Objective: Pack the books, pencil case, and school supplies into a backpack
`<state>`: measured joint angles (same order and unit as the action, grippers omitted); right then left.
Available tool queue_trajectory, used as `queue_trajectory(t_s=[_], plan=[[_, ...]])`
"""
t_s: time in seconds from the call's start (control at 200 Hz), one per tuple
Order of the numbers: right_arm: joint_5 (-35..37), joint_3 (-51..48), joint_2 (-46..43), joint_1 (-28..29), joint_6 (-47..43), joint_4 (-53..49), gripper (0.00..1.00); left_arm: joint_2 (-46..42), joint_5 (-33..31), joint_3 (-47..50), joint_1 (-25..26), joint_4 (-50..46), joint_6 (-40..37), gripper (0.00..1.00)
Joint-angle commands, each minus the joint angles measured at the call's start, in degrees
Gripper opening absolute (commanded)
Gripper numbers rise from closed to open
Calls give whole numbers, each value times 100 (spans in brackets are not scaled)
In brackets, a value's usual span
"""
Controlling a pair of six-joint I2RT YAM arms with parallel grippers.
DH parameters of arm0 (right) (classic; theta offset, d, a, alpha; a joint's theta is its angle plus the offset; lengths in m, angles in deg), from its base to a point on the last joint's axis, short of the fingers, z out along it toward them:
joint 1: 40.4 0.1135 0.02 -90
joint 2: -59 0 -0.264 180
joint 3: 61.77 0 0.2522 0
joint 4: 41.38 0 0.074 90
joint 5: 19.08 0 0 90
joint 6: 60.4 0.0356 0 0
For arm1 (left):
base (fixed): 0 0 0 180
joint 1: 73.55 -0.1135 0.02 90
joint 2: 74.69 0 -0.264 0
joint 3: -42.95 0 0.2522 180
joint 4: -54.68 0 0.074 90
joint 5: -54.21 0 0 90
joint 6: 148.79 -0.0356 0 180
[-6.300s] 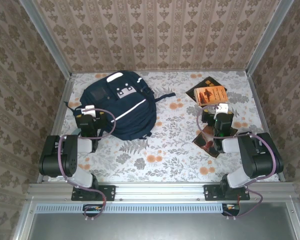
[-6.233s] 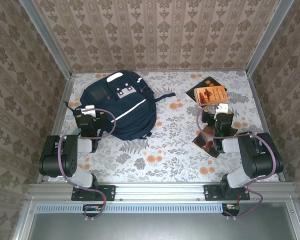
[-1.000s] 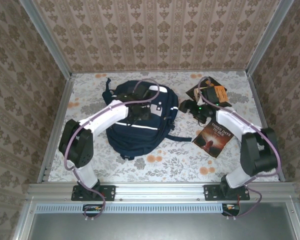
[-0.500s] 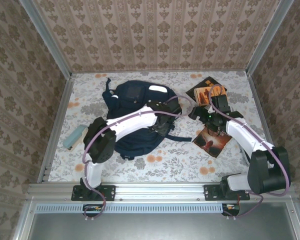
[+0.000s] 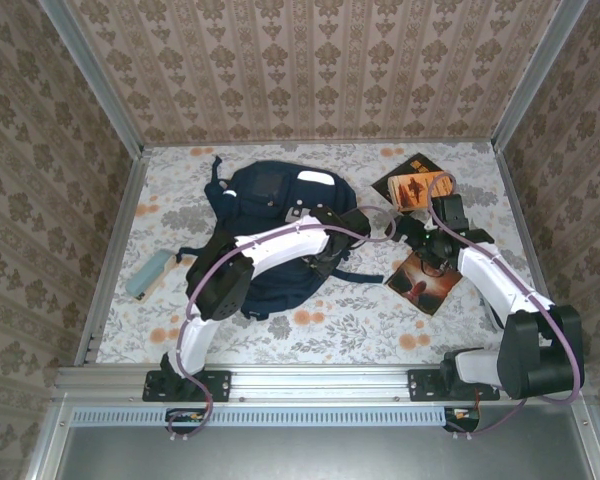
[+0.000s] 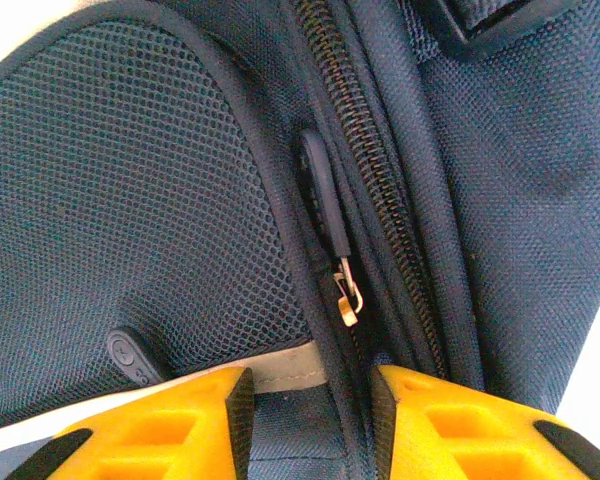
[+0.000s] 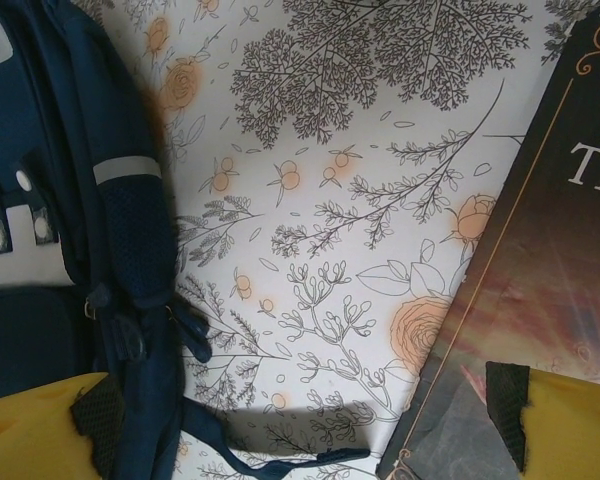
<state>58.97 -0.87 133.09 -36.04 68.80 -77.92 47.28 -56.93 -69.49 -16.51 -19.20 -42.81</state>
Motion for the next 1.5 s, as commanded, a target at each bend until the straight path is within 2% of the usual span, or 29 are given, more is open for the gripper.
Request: queue_trajectory(t_s=[0.0, 0.385, 0.455, 0.62, 0.71, 0.94, 1.115, 1.33, 1.495], plan=[[72, -96, -140, -49, 94, -141, 97, 191, -364, -127, -17, -320, -166, 37], [-23, -126, -136, -102, 180, -42, 96, 316, -313, -60, -17, -444, -157, 49], [-31, -126, -131, -103, 189, -42, 96, 357, -341, -86, -17, -461, -184, 45], [-36, -126, -149, -111, 210, -42, 96, 311, -477, -221, -48, -509, -214, 25], [-65, -134, -157, -107, 213, -34, 96, 107, -547, -301, -63, -499, -258, 20], [-216, -134, -175, -111, 172, 56, 96, -804, -729, -320, -178, -257, -340, 11], [-852, -205, -176, -6, -186, 514, 94, -1434, -947, -218, -329, -19, -394, 7], [-1193, -79, -47, 757, -1073, 1065, 89, -2168, -268, 236, -728, 595, -335, 5], [-1622, -8, 398, 1198, -1572, 1734, 70, -2536, 107, 502, -980, 926, -243, 3]])
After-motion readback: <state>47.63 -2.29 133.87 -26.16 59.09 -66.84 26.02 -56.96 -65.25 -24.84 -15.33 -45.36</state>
